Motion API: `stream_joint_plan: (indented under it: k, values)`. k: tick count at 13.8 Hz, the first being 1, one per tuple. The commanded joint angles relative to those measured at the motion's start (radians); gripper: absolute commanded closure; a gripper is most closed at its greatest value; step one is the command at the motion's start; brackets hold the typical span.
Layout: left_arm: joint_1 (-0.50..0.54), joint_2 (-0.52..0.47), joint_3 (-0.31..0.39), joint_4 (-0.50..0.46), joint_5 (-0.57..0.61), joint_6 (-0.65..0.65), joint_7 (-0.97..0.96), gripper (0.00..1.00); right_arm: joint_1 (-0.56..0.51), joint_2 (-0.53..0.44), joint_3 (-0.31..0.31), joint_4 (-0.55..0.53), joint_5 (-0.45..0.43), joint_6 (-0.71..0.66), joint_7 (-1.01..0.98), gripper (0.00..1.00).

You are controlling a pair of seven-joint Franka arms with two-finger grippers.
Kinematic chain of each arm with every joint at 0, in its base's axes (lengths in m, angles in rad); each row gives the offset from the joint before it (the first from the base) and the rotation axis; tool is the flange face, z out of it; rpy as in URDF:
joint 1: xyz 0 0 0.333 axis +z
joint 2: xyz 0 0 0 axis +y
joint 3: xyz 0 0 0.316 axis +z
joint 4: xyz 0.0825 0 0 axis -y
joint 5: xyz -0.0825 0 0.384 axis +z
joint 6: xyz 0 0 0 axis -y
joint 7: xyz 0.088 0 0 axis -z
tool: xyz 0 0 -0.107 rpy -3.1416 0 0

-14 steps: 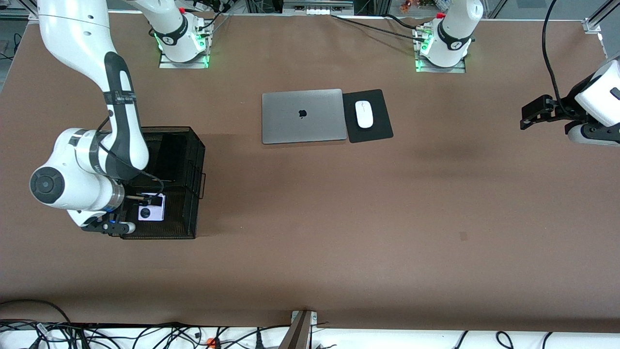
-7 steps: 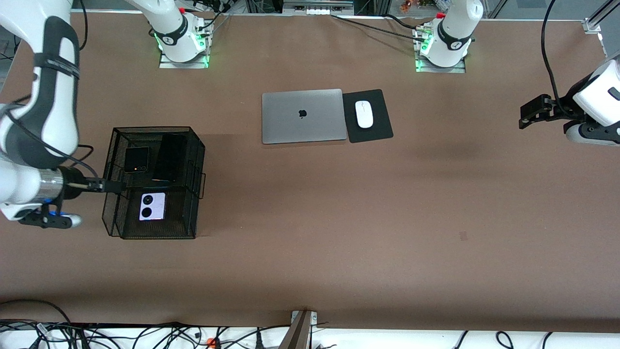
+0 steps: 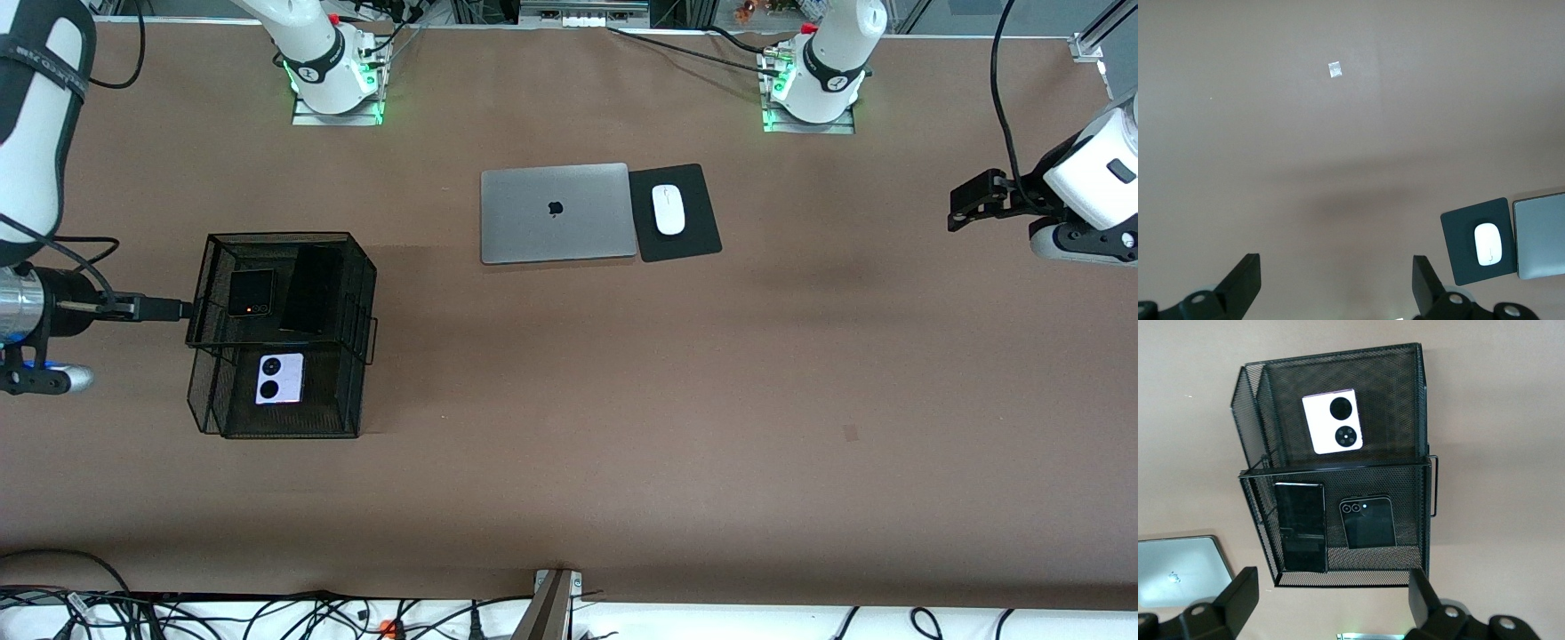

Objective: Place phones with both arms

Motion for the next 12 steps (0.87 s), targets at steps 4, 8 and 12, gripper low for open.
stream_joint_plan:
  k: [4, 8, 12]
  values:
    - [0.008, -0.004, -0.002, 0.023, -0.019, -0.032, 0.002, 0.0, -0.081, -0.102, 0.154, -0.038, -0.12, 0.038, 0.027, 0.01]
    - [0.008, -0.005, 0.0, 0.023, -0.019, -0.043, 0.002, 0.0, -0.169, -0.324, 0.331, -0.372, -0.229, 0.298, 0.073, 0.01]
    - [0.008, -0.005, -0.002, 0.023, -0.019, -0.052, 0.002, 0.0, -0.233, -0.395, 0.427, -0.497, -0.318, 0.415, 0.073, 0.01]
